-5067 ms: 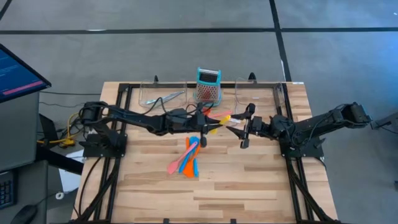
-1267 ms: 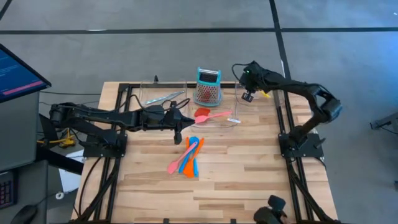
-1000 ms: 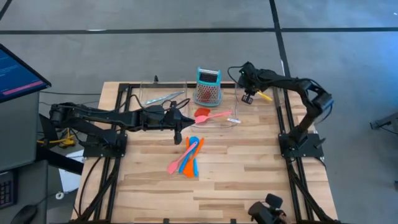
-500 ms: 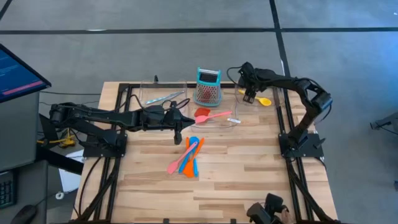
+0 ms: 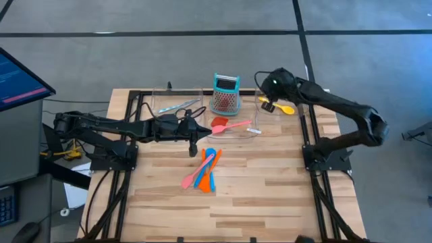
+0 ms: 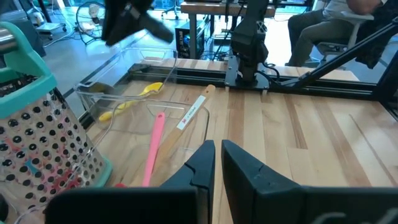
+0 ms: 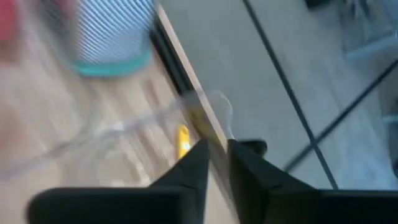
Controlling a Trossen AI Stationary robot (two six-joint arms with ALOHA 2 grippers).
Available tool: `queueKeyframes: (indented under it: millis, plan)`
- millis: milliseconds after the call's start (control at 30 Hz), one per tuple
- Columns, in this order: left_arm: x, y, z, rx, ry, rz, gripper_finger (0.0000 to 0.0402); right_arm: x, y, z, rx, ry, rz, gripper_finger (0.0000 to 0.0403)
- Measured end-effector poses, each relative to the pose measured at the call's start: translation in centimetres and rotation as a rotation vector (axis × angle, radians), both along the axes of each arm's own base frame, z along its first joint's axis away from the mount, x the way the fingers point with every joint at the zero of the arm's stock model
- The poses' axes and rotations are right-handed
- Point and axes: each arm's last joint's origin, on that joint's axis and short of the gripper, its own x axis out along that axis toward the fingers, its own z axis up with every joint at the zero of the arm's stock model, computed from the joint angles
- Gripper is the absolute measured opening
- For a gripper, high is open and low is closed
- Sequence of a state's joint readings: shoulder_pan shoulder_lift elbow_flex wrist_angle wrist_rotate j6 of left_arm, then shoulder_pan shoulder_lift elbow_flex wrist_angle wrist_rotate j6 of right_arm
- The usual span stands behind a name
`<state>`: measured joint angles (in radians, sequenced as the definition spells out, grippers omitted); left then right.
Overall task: Pick & Place Kitchen Items
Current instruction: Put the pink spatula into the middle transparent bin
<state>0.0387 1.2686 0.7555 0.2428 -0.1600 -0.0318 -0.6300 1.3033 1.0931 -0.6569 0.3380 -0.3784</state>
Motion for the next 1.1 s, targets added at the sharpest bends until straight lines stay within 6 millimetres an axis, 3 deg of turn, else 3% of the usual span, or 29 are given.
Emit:
queueKeyframes:
  millis: [100, 200, 333, 433, 767, 1100]
  plan:
    - [0.0, 0.0, 0.0, 0.0, -0.002, 0.0, 0.0017, 0.1, 2.7, 1.8, -0.023, -0.093, 0.056, 0.001]
    - [0.0, 0.0, 0.1, 0.001, -0.006, 0.0, 0.0017, 0.2, 5.3, 3.0, -0.008, -0.191, 0.145, 0.0008]
    - [0.0, 0.0, 0.1, 0.0, -0.007, 0.0, 0.0017, -0.1, 8.4, 2.7, 0.07, -0.332, 0.45, 0.0004]
    - [0.0, 0.0, 0.1, 0.0, -0.007, 0.0, 0.0017, -0.5, 10.2, 1.5, 0.092, -0.466, 0.618, 0.0004]
    - [0.0, 0.0, 0.1, 0.001, -0.007, 0.0, 0.0017, -2.9, 13.8, -5.0, 0.05, -0.853, 0.744, 0.0001]
    - [0.1, 0.2, 0.3, -0.019, -0.035, 0.013, 0.0017, -3.9, 16.5, -7.9, 0.038, -1.029, 0.923, 0.0001]
